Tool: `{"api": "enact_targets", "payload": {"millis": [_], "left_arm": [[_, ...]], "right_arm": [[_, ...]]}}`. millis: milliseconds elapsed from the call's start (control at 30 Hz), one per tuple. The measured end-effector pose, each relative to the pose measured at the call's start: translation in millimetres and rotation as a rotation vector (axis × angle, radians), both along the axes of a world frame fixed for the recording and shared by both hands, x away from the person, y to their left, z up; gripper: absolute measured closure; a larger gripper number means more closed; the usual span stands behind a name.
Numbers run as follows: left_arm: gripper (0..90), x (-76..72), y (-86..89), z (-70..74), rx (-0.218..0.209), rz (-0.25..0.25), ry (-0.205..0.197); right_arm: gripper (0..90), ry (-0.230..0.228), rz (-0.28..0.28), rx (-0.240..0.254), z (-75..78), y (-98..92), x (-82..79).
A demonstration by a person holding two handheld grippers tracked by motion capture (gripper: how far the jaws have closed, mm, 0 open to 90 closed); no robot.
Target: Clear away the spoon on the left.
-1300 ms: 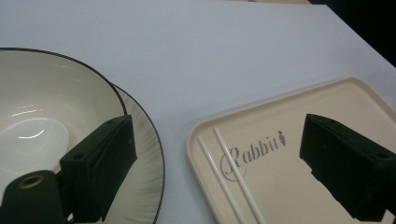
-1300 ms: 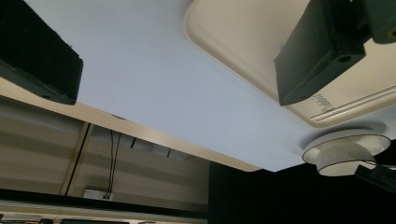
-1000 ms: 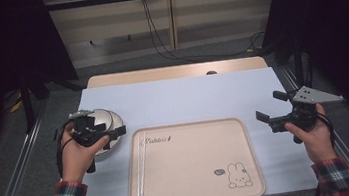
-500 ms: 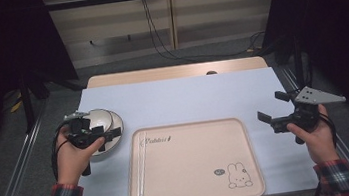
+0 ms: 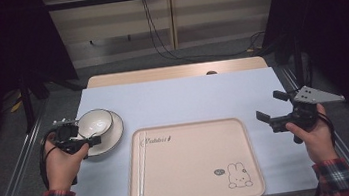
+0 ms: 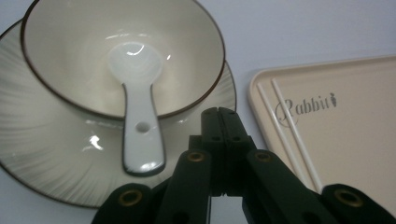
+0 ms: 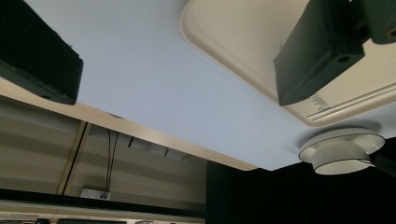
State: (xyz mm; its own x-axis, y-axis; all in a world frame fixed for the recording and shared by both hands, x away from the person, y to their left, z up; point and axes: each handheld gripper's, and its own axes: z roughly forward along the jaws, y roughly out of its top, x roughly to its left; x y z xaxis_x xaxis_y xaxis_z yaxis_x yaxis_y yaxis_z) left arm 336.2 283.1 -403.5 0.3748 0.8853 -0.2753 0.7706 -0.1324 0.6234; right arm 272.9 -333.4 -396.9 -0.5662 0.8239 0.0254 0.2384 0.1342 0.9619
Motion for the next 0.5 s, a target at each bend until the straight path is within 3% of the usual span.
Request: {"api": "enact_targets", "payload": {"millis": [133,433,500], "left_arm": [[90.0,-2.4,7.7,-1.8,-0.008,0.034,0.0],[90.0,-2.5,18.6,-1.5,0.032,0.064,-0.006],[90.0,-2.1,21.6,-2.2,0.02,0.075,-0.005]], "right_arm": [[0.2,0.001,0.001,-0.002,-0.5,0.4,0.5],[0.3,0.001,0.002,-0.001,-0.2,0.8,0.2],[0.3,0.0,0.0,-0.002,-0.4,0.6,0.4]]}}
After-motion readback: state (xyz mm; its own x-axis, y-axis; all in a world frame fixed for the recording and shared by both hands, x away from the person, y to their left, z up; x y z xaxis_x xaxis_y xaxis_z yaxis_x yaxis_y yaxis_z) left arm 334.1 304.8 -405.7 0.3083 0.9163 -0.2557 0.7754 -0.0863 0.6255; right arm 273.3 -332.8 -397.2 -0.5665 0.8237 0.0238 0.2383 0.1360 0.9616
